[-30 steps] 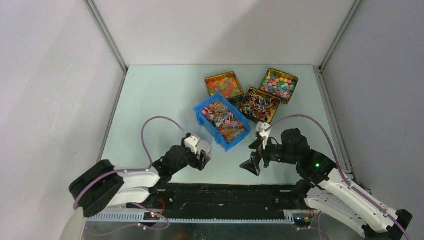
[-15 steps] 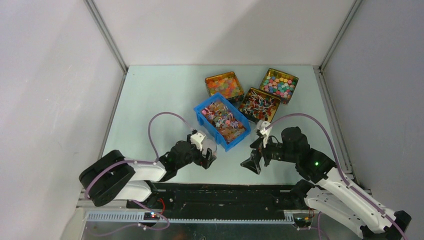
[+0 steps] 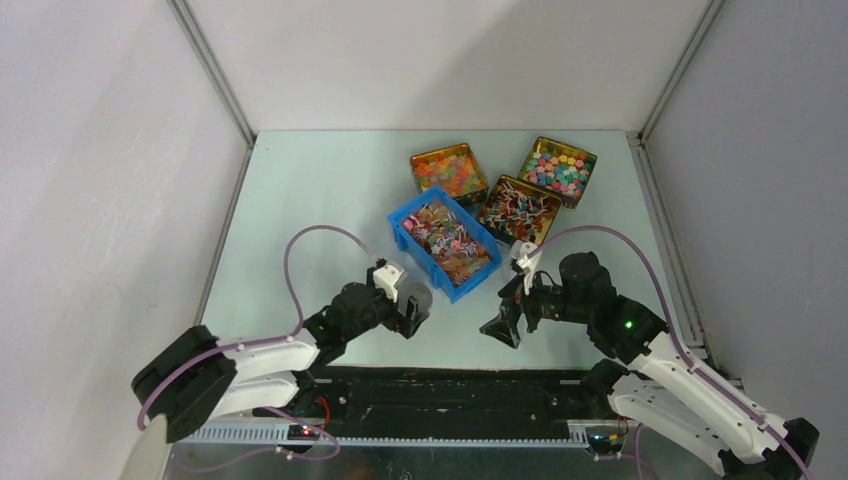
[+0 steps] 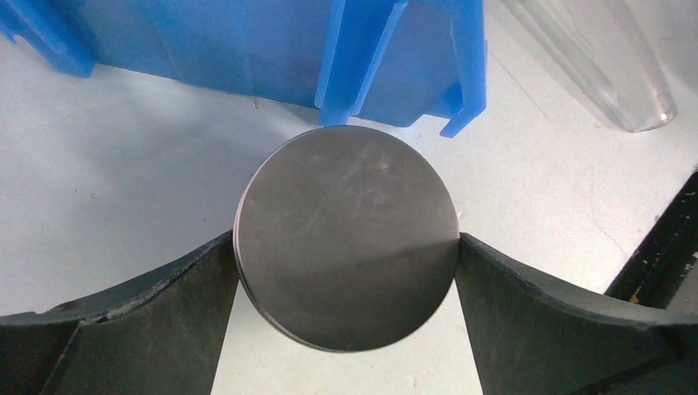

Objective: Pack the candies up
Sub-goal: Place the packing bottle at the center of the board.

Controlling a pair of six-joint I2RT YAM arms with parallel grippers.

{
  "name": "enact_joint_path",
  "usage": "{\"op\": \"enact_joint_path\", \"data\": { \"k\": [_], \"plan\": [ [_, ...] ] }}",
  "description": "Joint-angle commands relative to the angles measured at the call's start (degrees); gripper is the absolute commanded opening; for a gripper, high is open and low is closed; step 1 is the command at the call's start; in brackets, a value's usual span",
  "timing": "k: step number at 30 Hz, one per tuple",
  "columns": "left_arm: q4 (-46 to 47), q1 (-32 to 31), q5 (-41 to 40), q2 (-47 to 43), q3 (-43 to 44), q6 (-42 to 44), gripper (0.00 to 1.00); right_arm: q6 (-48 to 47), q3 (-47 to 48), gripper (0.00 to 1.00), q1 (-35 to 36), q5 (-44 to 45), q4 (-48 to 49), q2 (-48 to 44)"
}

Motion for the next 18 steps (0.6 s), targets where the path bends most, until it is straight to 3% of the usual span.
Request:
{"op": "enact_joint_path", "data": {
  "k": [1,9,18],
  "plan": [
    [-2.90,0.32,-1.08,-6.69,-1.47,-1.69,1.00,0.53,-0.26,1.00,-0.32,-0.98,2.94,-0.21],
    [-14.64,0.33,-2.58,-21.57,-1.86,-4.51,1.00,0.98,-0.45,1.00,-0.51,-1.36,3.85,0.54],
    [-29.47,0.45,-11.03,-40.02,0.22,-20.01,1.00,2.18,-0.96,1.00,-0.76,-1.27,4.66,0.26]
  ]
}}
